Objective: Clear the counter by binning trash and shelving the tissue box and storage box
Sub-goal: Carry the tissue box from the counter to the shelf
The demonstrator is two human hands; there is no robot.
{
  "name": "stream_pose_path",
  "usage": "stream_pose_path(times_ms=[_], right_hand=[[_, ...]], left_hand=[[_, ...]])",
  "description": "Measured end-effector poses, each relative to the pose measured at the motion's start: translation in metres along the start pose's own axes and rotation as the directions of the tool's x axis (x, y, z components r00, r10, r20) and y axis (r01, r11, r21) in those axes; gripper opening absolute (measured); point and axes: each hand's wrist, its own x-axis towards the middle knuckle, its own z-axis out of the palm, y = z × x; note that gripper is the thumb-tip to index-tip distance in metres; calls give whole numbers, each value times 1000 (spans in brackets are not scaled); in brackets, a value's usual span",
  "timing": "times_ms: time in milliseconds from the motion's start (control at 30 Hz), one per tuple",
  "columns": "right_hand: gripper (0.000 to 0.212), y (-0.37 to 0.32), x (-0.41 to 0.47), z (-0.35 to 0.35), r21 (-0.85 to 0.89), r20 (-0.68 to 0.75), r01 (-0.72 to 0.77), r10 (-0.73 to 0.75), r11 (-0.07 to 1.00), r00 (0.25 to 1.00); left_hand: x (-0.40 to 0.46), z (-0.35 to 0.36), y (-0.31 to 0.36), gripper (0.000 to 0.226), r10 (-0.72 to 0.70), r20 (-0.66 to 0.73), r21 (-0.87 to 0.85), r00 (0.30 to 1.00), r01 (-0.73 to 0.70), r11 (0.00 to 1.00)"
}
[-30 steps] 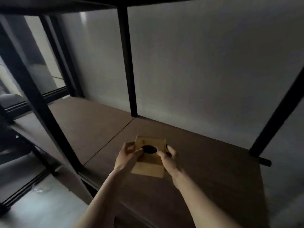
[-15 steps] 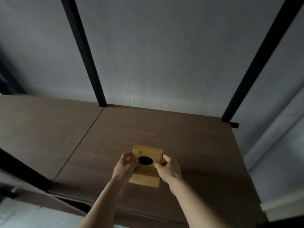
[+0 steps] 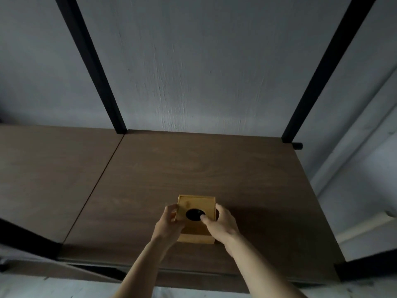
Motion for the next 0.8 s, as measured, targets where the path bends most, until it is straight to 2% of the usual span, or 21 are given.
stream_pose_path(times_ms=[100, 200, 367, 467, 633, 800], right_hand=[[75, -1, -1, -3, -76, -18, 20, -22, 997, 1000], [76, -4, -11, -10, -333, -106, 80, -121, 939, 987], [79, -8, -41, -24, -589, -110, 159, -273, 793, 956], [80, -8, -63, -30, -675, -104, 167, -317, 719, 943], [77, -1, -100, -41, -779, -107, 190, -425, 598, 899], [75, 20, -145, -65, -794, -131, 201, -485, 574, 865]], left_hand=[[-3, -3, 1, 51, 55, -23, 134, 998, -52, 990], [-11, -10, 5, 46, 186, -29, 365, 982, -162, 917], [-29, -23, 10, 72, 383, 0, 580, 924, -311, 752], [-45, -26, 13, 86, 459, 47, 662, 887, -372, 651], [-70, -26, 21, 94, 581, 126, 743, 804, -464, 481], [-105, -10, 38, 99, 621, 204, 757, 757, -524, 390]])
